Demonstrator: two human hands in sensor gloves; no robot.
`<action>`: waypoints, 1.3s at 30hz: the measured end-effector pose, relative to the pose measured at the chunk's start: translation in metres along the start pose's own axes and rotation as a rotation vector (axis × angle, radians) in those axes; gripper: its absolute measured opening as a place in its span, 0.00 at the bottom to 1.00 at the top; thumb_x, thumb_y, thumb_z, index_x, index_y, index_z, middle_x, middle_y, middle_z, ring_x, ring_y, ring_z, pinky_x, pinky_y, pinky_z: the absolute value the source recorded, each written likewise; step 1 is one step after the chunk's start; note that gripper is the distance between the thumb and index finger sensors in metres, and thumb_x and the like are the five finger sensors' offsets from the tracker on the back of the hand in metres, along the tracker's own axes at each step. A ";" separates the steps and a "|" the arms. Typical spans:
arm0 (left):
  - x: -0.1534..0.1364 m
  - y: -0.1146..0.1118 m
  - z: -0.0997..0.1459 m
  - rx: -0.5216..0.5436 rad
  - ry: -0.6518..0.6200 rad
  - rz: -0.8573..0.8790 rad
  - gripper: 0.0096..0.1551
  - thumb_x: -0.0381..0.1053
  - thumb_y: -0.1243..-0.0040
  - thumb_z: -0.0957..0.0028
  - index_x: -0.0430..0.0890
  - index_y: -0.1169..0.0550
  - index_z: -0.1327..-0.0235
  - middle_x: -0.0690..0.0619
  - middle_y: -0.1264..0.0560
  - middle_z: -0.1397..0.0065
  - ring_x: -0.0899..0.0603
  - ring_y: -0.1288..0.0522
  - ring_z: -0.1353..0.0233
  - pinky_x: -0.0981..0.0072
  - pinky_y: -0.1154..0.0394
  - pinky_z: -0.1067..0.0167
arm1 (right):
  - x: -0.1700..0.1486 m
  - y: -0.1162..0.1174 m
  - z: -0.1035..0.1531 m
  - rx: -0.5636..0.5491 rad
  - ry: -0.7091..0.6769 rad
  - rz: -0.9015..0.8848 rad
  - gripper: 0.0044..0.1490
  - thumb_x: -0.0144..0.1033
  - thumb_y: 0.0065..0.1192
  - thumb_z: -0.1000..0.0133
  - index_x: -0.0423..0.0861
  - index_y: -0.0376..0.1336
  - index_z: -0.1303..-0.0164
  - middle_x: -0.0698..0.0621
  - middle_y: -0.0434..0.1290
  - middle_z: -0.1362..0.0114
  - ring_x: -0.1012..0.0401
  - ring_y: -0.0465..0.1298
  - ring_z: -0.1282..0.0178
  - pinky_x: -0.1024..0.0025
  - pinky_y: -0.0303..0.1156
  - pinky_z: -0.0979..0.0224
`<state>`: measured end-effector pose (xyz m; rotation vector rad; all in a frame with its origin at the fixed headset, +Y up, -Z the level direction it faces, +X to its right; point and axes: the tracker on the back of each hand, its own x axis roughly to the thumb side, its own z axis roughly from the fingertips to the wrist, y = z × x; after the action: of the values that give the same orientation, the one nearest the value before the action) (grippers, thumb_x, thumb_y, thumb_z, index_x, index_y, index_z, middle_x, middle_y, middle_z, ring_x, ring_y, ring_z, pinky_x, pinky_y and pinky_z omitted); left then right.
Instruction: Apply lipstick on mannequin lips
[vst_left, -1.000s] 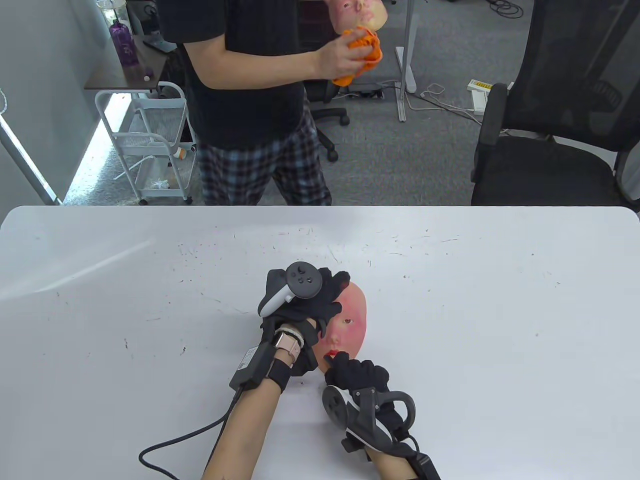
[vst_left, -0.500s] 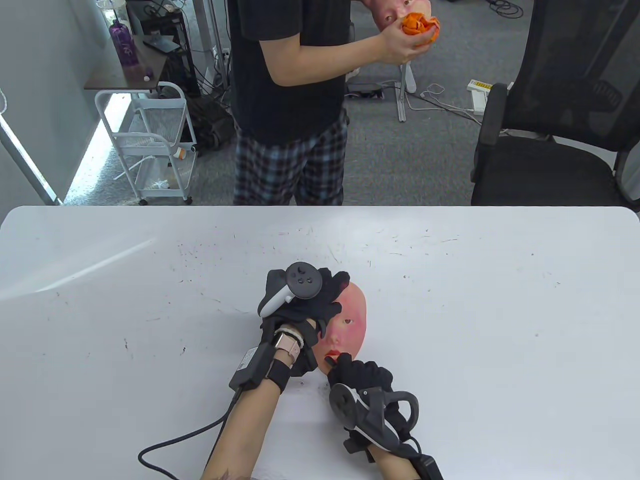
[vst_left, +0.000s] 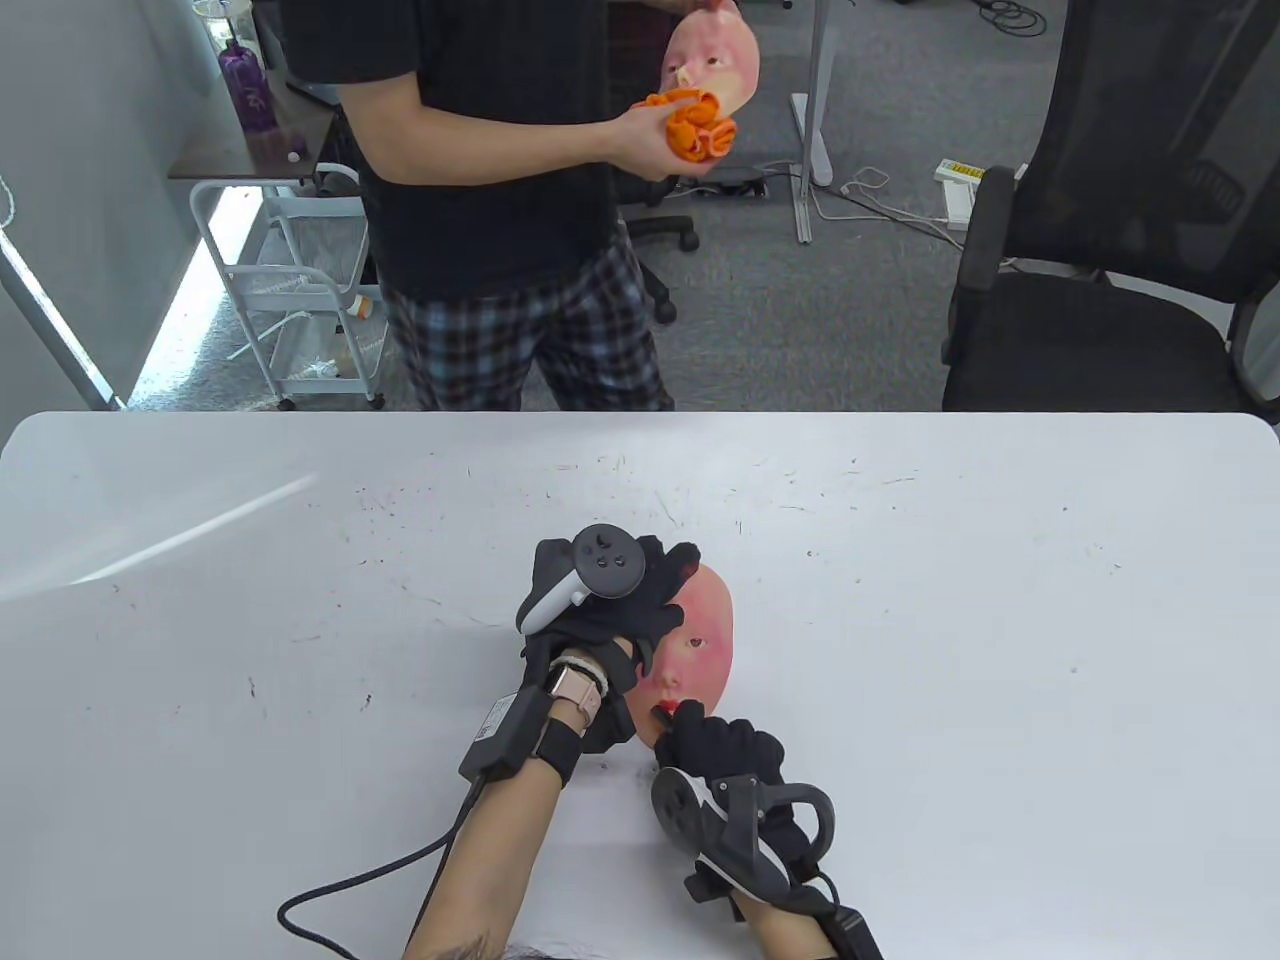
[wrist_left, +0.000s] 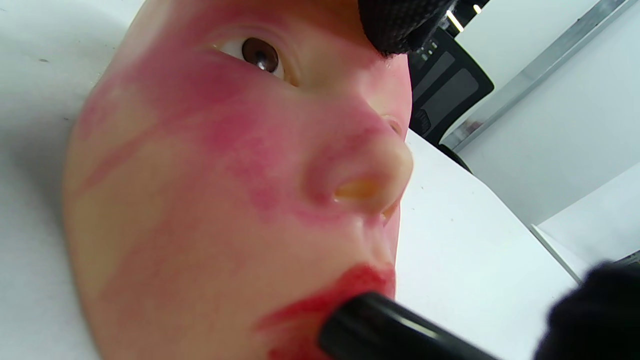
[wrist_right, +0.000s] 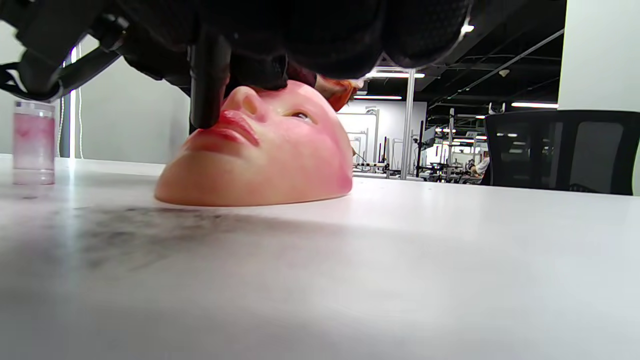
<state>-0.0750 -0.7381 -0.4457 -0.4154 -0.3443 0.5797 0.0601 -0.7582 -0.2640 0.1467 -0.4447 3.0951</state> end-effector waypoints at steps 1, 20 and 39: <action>0.000 0.000 0.000 0.000 0.000 0.001 0.42 0.53 0.45 0.41 0.68 0.47 0.15 0.52 0.60 0.11 0.38 0.63 0.15 0.43 0.58 0.19 | -0.002 0.000 0.001 -0.004 0.010 0.001 0.32 0.53 0.60 0.50 0.43 0.73 0.45 0.57 0.78 0.70 0.61 0.78 0.67 0.53 0.75 0.47; 0.000 0.000 0.000 0.000 -0.001 -0.001 0.42 0.53 0.45 0.41 0.68 0.47 0.15 0.52 0.60 0.11 0.38 0.63 0.15 0.43 0.58 0.19 | -0.040 0.008 -0.008 0.160 0.175 -0.388 0.32 0.53 0.60 0.50 0.42 0.73 0.45 0.58 0.78 0.70 0.61 0.78 0.67 0.54 0.75 0.47; 0.000 0.000 0.000 -0.001 0.001 -0.002 0.42 0.53 0.45 0.41 0.68 0.47 0.15 0.52 0.60 0.11 0.38 0.63 0.15 0.43 0.58 0.19 | -0.036 0.006 -0.006 0.182 0.154 -0.382 0.32 0.53 0.61 0.50 0.42 0.74 0.47 0.58 0.78 0.72 0.61 0.78 0.69 0.54 0.75 0.49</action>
<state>-0.0748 -0.7383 -0.4453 -0.4158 -0.3443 0.5774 0.0954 -0.7619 -0.2745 -0.0067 -0.1121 2.7381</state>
